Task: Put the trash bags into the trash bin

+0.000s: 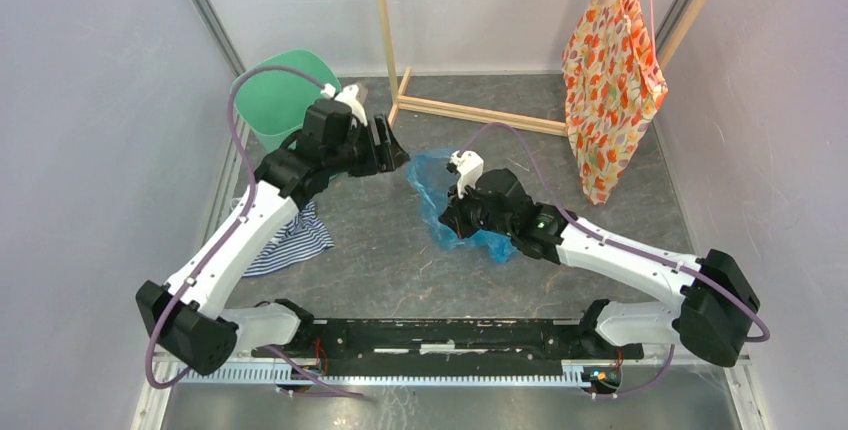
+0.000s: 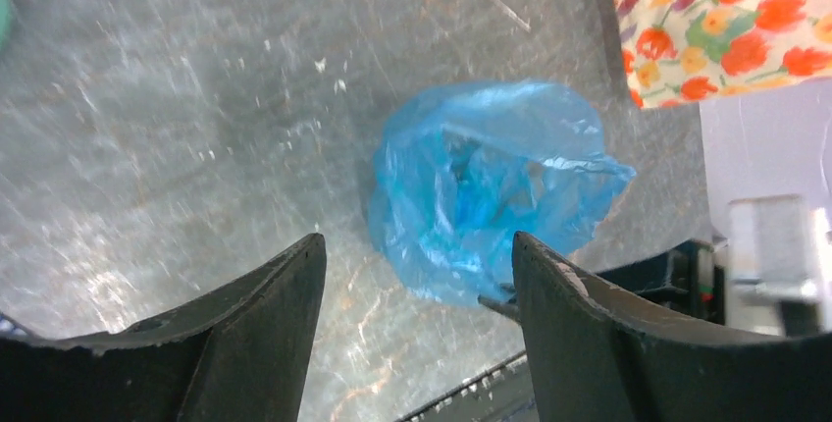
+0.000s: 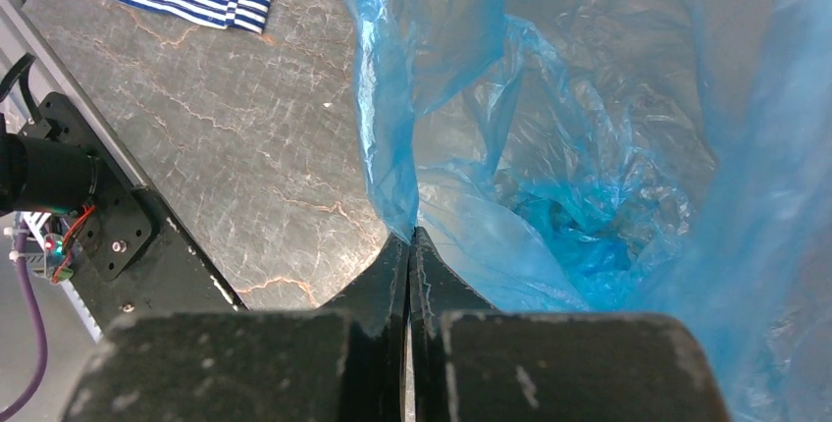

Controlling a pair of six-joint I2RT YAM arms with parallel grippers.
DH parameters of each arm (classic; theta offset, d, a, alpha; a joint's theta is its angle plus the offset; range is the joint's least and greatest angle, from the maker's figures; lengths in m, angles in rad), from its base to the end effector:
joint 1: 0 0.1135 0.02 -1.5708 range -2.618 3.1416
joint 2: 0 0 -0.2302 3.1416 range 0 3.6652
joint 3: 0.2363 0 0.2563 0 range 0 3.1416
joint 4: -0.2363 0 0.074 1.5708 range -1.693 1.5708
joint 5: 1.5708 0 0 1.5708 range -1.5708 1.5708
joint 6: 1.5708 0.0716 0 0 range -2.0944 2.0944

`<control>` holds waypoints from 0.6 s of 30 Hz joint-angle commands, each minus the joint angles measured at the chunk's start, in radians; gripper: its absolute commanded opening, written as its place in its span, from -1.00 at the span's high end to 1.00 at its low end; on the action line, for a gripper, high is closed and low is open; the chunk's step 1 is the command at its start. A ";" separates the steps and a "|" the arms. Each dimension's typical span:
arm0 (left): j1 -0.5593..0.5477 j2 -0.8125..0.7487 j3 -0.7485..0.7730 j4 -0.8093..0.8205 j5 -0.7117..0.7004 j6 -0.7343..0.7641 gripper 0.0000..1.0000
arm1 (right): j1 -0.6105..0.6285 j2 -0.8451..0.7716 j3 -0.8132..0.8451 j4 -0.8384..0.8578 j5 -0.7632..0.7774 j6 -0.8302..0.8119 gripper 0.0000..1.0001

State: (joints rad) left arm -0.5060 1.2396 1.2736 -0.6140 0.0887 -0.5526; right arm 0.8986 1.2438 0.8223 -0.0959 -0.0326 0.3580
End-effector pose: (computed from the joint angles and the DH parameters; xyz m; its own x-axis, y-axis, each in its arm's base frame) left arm 0.2713 -0.1576 0.3200 -0.6954 -0.2124 -0.6865 0.2145 0.8504 -0.4804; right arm 0.2002 0.2553 0.2123 -0.5687 -0.1522 -0.8084 -0.6410 0.6978 0.3196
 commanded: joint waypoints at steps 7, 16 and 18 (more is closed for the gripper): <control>-0.017 -0.067 -0.250 0.136 0.162 -0.202 -0.48 | 0.066 0.024 0.017 0.083 0.055 0.042 1.00; -0.038 -0.036 -0.294 0.246 0.182 -0.239 -0.30 | 0.107 0.047 0.041 0.056 0.098 0.042 1.00; -0.040 -0.047 -0.305 0.252 0.192 -0.241 -0.29 | 0.108 0.050 0.049 0.045 0.112 0.040 1.00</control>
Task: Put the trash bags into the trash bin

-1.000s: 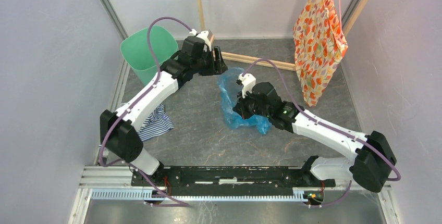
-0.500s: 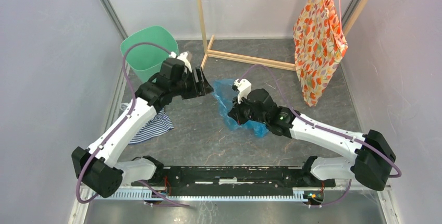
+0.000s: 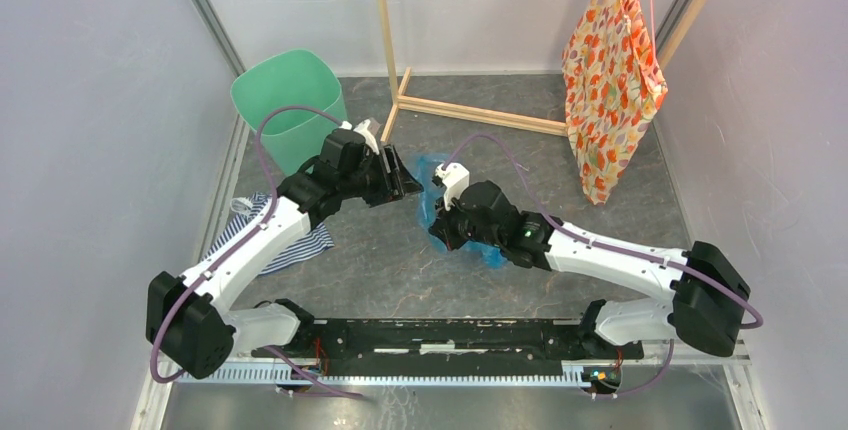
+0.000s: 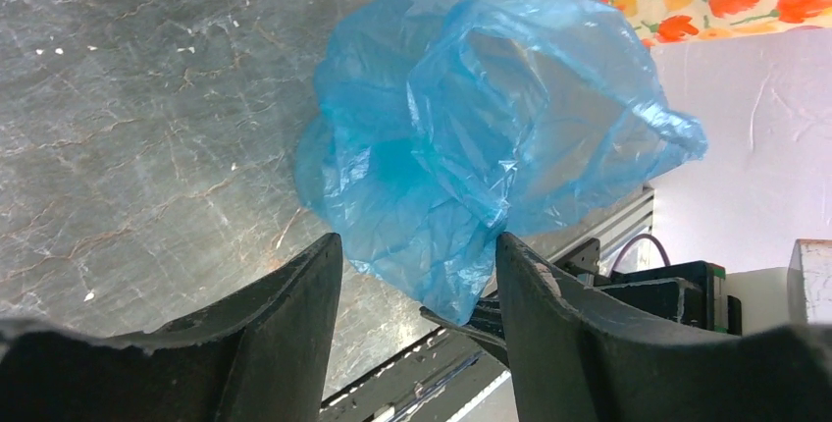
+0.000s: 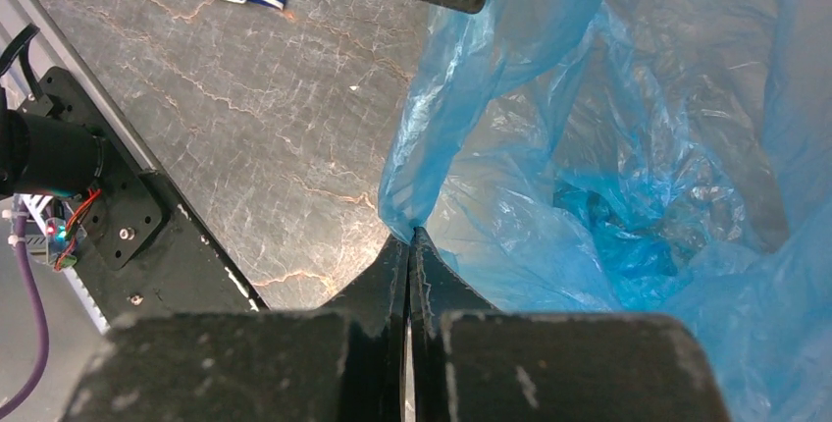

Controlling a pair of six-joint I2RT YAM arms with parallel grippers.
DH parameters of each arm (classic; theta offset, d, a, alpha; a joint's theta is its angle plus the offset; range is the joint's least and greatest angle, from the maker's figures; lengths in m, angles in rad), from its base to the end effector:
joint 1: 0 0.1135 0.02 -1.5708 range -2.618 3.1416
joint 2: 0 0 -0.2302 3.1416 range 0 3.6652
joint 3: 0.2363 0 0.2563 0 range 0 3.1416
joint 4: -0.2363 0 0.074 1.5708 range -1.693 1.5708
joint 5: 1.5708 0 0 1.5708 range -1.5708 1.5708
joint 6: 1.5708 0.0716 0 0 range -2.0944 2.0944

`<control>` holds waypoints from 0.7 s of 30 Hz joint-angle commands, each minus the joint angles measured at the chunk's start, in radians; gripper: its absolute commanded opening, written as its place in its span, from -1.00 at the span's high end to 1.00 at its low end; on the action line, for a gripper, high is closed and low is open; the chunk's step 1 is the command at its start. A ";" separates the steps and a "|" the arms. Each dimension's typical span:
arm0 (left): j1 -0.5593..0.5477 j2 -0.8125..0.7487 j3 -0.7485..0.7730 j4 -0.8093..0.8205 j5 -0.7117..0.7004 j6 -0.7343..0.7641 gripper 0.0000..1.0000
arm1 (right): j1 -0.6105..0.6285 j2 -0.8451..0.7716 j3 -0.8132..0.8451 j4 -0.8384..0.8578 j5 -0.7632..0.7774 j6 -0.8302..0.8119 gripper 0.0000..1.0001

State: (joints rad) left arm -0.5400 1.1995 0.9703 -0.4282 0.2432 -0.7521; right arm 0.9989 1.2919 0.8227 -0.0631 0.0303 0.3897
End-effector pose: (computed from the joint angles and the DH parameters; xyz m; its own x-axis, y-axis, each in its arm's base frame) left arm 0.2539 -0.1723 0.2422 -0.8353 -0.2723 -0.4775 0.1258 0.7510 -0.6482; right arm 0.1812 0.2775 0.2018 -0.5680 -0.1809 -0.8029 -0.6600 0.6829 0.3131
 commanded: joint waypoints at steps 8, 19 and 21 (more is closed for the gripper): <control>-0.018 -0.035 -0.014 0.027 0.039 -0.015 -0.32 | 0.015 0.037 0.112 -0.022 0.055 -0.009 1.00; -0.054 0.076 0.019 0.017 -0.142 0.039 0.71 | 0.038 0.024 0.153 -0.087 0.072 -0.022 0.65; -0.054 0.092 0.032 0.005 -0.172 0.060 0.94 | 0.043 -0.016 0.141 -0.118 0.090 -0.026 0.28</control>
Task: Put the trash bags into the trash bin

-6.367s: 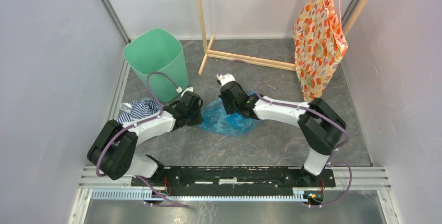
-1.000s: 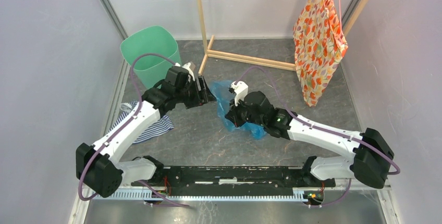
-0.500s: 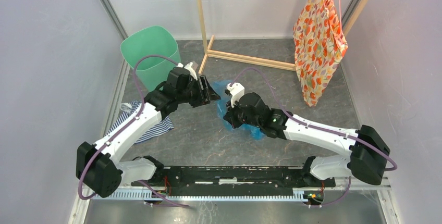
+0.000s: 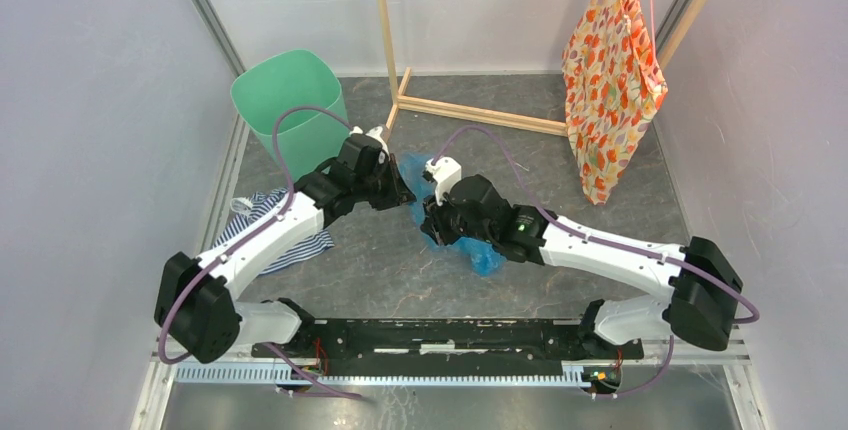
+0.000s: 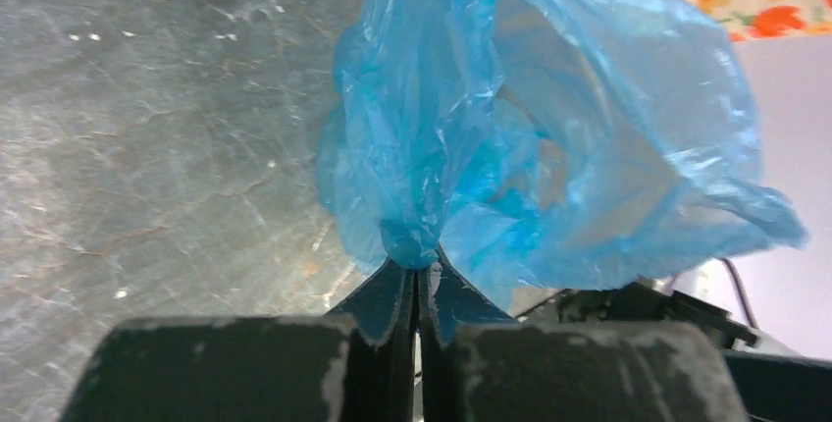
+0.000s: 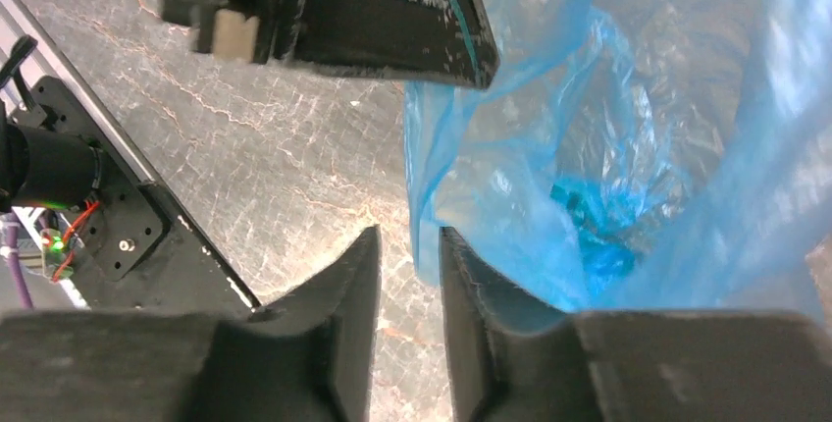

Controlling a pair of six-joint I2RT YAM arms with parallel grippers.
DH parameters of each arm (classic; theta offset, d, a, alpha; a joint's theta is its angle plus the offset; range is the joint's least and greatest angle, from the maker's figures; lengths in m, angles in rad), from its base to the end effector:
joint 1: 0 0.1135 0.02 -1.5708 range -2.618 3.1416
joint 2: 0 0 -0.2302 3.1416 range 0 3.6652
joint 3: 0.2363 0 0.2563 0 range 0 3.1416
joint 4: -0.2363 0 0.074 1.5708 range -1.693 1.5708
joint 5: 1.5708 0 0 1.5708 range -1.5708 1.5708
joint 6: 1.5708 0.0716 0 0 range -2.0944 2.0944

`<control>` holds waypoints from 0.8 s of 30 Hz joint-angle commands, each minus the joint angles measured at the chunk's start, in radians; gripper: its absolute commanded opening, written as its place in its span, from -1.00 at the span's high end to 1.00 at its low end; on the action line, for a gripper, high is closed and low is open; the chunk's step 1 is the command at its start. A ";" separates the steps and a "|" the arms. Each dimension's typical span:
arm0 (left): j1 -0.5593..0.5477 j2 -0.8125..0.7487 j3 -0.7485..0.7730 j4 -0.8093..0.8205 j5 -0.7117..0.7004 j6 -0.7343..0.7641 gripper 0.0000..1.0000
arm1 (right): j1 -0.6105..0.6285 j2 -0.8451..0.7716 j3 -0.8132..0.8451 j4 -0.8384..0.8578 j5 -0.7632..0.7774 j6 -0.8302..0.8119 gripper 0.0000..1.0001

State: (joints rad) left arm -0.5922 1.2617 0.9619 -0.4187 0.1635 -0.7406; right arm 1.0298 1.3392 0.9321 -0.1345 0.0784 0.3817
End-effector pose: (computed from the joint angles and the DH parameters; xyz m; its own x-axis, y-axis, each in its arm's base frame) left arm 0.2546 -0.1853 0.2213 -0.8433 -0.2350 -0.4833 0.1130 0.8016 -0.5870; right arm 0.1821 0.2922 0.2190 -0.5518 -0.1974 -0.8103 -0.6621 0.6945 0.2817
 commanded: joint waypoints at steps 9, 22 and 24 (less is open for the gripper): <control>0.001 0.062 0.080 -0.046 -0.123 0.093 0.96 | 0.020 -0.281 -0.102 -0.225 0.177 -0.023 -0.13; 0.001 0.064 0.096 -0.068 -0.105 0.099 0.96 | 0.062 -0.299 -0.302 -0.155 0.388 0.045 0.03; 0.002 0.061 0.098 -0.073 -0.105 0.101 0.96 | 0.066 -0.290 -0.311 -0.138 0.422 0.053 -0.03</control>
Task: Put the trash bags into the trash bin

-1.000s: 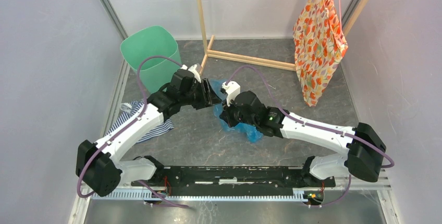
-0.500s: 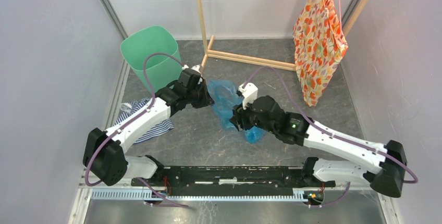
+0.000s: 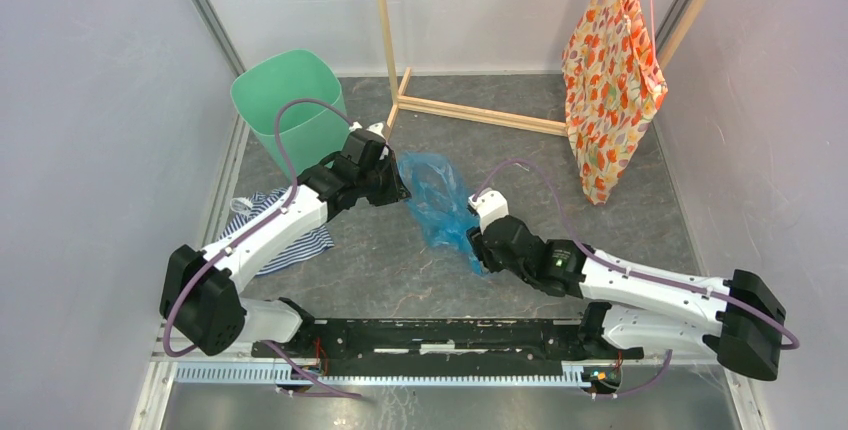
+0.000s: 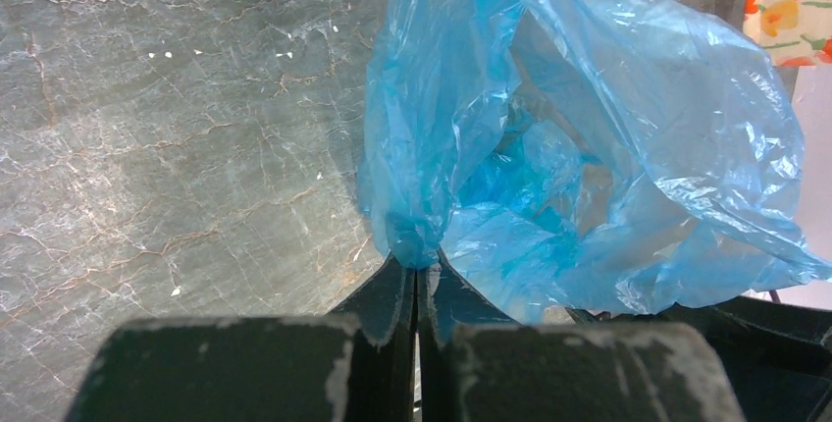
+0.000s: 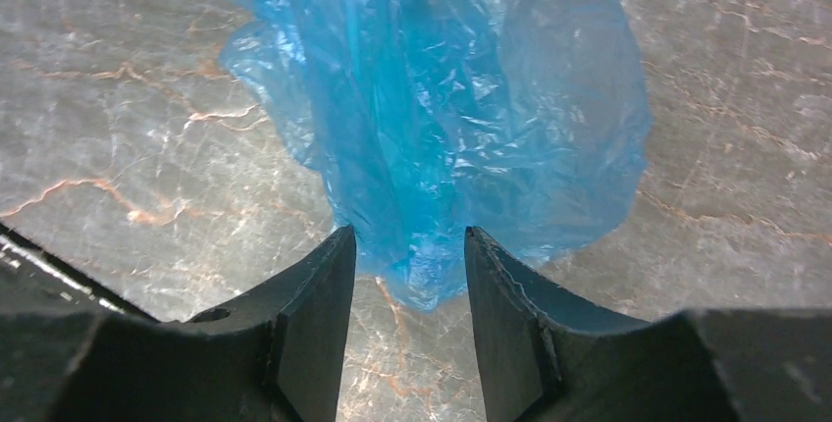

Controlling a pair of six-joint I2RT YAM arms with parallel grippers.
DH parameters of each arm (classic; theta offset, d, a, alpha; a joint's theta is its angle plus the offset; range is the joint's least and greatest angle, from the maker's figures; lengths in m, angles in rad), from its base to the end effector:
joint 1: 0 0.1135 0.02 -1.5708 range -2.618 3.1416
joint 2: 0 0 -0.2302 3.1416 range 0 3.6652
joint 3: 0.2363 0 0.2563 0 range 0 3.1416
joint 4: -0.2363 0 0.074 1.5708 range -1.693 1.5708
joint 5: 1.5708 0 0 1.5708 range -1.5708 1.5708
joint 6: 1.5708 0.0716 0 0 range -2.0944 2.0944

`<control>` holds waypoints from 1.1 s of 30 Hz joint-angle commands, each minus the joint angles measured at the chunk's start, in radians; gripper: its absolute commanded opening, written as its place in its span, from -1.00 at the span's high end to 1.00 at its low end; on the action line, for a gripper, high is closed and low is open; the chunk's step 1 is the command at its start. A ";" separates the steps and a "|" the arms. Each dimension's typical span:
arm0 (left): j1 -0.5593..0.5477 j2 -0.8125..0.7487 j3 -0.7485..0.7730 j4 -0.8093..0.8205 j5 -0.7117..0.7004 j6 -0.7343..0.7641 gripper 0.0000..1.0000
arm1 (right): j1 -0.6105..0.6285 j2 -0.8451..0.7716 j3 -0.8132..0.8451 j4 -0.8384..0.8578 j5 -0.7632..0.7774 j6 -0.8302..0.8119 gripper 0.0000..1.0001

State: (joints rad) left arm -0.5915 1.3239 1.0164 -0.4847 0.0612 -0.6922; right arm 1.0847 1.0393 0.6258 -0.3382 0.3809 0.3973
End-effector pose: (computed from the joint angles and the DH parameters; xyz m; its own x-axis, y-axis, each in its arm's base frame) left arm 0.2645 -0.1829 0.2149 -0.8329 -0.2079 -0.5129 0.0788 0.8728 -0.4817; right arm 0.1442 0.2159 0.1708 -0.5627 -0.2960 -0.7719 -0.5164 0.8550 0.0486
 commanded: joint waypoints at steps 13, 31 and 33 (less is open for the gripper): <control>0.001 -0.011 0.061 -0.032 -0.002 0.066 0.96 | 0.041 0.060 0.060 0.062 0.156 0.082 -0.28; 0.000 -0.013 0.069 -0.032 0.007 0.085 0.96 | 0.066 0.213 0.129 0.083 0.259 0.121 0.00; 0.001 -0.015 0.075 -0.037 0.009 0.102 0.96 | 0.038 0.230 0.149 0.078 0.252 0.104 0.36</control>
State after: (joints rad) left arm -0.5915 1.3239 1.0428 -0.5266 0.0616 -0.6559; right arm 1.1618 1.2407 0.7067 -0.3023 0.5930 0.5125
